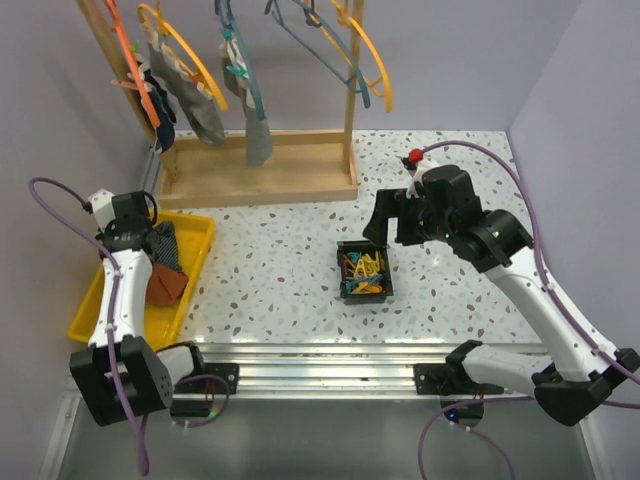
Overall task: Remove the underwear clipped to the hanger
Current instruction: Place the underwear in the bin.
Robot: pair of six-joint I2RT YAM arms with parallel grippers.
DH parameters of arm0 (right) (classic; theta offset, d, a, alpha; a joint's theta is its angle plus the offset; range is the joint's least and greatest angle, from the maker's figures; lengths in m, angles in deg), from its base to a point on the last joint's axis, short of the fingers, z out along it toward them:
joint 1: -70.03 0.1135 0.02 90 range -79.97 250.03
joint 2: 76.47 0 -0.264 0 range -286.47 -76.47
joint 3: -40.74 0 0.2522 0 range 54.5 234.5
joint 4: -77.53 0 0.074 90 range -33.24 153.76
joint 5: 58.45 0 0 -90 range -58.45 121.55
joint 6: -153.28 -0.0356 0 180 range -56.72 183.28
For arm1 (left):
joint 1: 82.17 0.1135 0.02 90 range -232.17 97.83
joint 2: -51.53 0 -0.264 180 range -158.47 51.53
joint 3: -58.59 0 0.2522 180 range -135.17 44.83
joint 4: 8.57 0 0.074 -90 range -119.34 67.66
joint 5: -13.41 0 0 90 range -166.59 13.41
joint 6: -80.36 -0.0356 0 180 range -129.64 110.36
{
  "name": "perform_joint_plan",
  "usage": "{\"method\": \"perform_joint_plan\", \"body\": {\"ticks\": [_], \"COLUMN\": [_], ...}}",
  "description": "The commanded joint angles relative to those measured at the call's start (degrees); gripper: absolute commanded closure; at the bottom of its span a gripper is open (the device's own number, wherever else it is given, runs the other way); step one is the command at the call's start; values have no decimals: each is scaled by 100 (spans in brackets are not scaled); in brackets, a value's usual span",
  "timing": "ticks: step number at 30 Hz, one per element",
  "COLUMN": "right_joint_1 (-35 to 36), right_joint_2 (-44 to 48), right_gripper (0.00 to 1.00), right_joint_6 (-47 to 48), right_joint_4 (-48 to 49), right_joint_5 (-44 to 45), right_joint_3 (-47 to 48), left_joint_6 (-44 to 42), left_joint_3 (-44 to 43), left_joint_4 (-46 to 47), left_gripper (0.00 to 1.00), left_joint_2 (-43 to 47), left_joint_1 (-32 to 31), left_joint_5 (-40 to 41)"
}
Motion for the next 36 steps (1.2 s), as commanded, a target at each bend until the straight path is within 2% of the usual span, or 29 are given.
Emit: {"method": "perform_joint_plan", "body": {"ticks": [1, 9, 10, 12, 13, 15, 16, 17, 23, 27, 30, 32, 34, 36], "right_joint_1": [-3, -3, -3, -3, -3, -3, 6, -3, -3, -3, -3, -3, -3, -3], "right_joint_2": [-7, 72, 72, 72, 81, 64, 37, -6, -130, -428, -841, -1253, -1735, -2071], "right_gripper": [11, 11, 10, 9, 8, 7, 7, 6, 3, 2, 2, 2, 3, 4], "right_joint_6": [167, 141, 133, 115, 115, 132, 150, 194, 361, 492, 616, 686, 721, 765], "right_joint_4": [47, 178, 196, 274, 301, 328, 310, 293, 178, 160, 274, 327, 415, 477], "right_joint_5": [-150, -158, -167, -167, -167, -141, -150, -141, -132, -53, -105, -297, -579, -816], "right_joint_3": [201, 96, 70, 34, 25, 86, 130, 166, 815, 1780, 2535, 2932, 3548, 4109], "left_joint_6": [220, 484, 502, 520, 520, 537, 537, 528, 380, 317, 475, 545, 607, 879], "left_joint_3": [197, 742, 734, 681, 655, 506, 444, 322, -310, -724, -1120, -1217, -1095, -762], "left_joint_4": [659, 835, 783, 677, 642, 484, 422, 283, -342, -352, -299, -125, 113, 578], "left_gripper": [100, 99, 74, 49, 31, 17, 6, 2, 0, 0, 0, 0, 0, 0], "left_joint_2": [-439, -1012, -1090, -1004, -925, -680, -609, -547, -72, 227, 132, 26, -10, 86], "left_joint_1": [360, 387, 387, 387, 387, 387, 387, 378, 387, 387, 387, 386, 369, 360], "left_joint_5": [-448, -1653, -1749, -1864, -1934, -1978, -2048, -2119, -2760, -3375, -4244, -5131, -6112, -6687]}}
